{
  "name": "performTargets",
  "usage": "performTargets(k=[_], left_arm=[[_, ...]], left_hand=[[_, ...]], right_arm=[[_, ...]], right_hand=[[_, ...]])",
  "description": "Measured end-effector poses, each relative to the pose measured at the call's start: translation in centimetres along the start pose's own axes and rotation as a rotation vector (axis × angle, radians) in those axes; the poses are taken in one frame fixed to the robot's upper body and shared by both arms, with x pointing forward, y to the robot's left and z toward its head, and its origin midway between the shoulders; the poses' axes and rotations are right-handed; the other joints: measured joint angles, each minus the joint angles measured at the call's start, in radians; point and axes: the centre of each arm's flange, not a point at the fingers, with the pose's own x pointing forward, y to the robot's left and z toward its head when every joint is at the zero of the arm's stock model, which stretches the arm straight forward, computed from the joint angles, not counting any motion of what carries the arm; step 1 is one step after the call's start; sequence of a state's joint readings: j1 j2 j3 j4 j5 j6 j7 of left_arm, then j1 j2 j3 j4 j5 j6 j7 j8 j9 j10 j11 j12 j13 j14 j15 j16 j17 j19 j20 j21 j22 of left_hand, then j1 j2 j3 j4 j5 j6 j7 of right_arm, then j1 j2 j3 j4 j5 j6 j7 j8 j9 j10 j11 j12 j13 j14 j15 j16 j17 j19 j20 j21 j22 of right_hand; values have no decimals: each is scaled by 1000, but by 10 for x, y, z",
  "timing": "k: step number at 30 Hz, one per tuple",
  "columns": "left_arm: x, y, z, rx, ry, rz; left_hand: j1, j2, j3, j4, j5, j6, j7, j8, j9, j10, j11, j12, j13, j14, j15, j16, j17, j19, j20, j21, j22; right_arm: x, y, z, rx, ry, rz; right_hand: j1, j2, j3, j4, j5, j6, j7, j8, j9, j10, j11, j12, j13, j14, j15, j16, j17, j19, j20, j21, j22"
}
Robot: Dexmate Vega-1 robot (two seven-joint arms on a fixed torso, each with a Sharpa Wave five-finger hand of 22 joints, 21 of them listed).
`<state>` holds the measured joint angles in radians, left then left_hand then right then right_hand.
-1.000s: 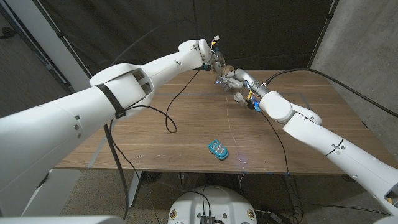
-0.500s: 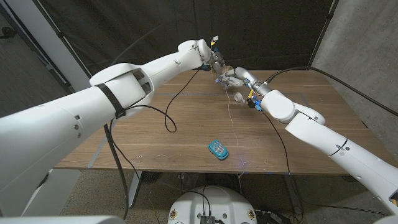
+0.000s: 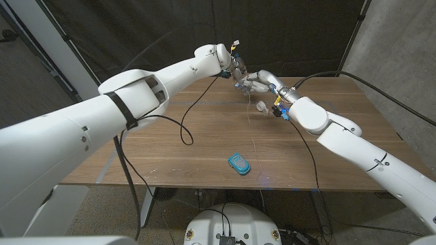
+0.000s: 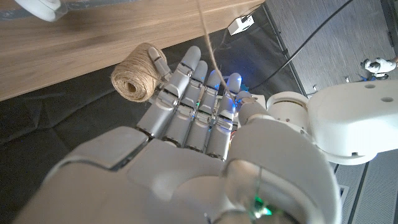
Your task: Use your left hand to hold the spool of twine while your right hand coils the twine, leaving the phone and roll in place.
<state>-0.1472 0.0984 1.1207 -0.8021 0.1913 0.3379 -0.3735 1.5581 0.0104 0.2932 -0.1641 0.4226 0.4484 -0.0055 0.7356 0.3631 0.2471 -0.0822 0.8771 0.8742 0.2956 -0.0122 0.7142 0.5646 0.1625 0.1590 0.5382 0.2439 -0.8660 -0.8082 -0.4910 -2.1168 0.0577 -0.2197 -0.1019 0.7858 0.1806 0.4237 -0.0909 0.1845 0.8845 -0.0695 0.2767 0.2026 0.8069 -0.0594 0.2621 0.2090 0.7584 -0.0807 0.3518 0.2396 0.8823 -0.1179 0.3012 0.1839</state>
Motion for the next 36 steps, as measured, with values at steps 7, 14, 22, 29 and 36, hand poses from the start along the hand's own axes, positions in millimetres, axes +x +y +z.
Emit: performTargets(k=[7, 14, 22, 29, 36], left_arm=[[1, -2, -1, 1, -3, -5], [2, -5, 0, 2, -8, -9], [3, -8, 1, 2, -13, -12], [3, -11, 4, 4, -22, -13], [3, -13, 5, 8, -30, -15]], left_hand=[[0, 0, -2, -2, 3, 9, -2, 0, 0, 11, 0, 4, 0, 0, 0, 0, 0, 0, 0, 0, 0], [0, 0, -3, -3, 3, 13, -5, 0, 0, 14, -4, 4, 0, 0, 0, 6, 0, 0, 0, 0, -3], [0, 0, -6, -6, 7, 14, -4, 0, 0, 14, -4, 4, 0, 5, -2, 6, 0, 0, 0, 6, -3], [0, 0, -5, -6, 7, 14, -3, 0, 0, 14, -4, 4, 0, 7, 0, 6, 0, 0, 0, 6, -2], [0, 0, -5, -6, 7, 14, -3, 0, 0, 14, -4, 3, 0, 7, 0, 6, 0, 0, 0, 9, -2]], right_arm=[[-4, -4, 3, 12, -23, -5], [-7, -8, 7, 30, -49, -15], [-10, -13, 10, 42, -68, -30], [-12, -18, 12, 54, -89, -48], [-13, -22, 17, 64, -115, -66]], right_hand=[[0, 0, 0, 0, 0, 0, 0, 0, 0, 11, 0, 0, 3, 5, -1, 4, 3, 2, 2, 0, 0], [0, 0, 0, 0, 0, 5, -5, 0, 0, 11, 0, 0, 3, 14, -3, 4, 5, 7, -4, 7, 0], [0, 0, 0, 0, -4, 11, 0, 0, 0, 18, -7, -4, 3, 14, -3, 4, 5, 7, -3, 7, 5], [0, 0, 0, 0, -4, 14, -4, 0, 0, 18, -7, -4, 3, 21, -7, 4, 4, 10, 0, 7, 5], [0, 0, 0, 0, -4, 18, -7, 0, 0, 23, -2, -4, 3, 25, -3, 4, 4, 14, -4, 13, 5]])
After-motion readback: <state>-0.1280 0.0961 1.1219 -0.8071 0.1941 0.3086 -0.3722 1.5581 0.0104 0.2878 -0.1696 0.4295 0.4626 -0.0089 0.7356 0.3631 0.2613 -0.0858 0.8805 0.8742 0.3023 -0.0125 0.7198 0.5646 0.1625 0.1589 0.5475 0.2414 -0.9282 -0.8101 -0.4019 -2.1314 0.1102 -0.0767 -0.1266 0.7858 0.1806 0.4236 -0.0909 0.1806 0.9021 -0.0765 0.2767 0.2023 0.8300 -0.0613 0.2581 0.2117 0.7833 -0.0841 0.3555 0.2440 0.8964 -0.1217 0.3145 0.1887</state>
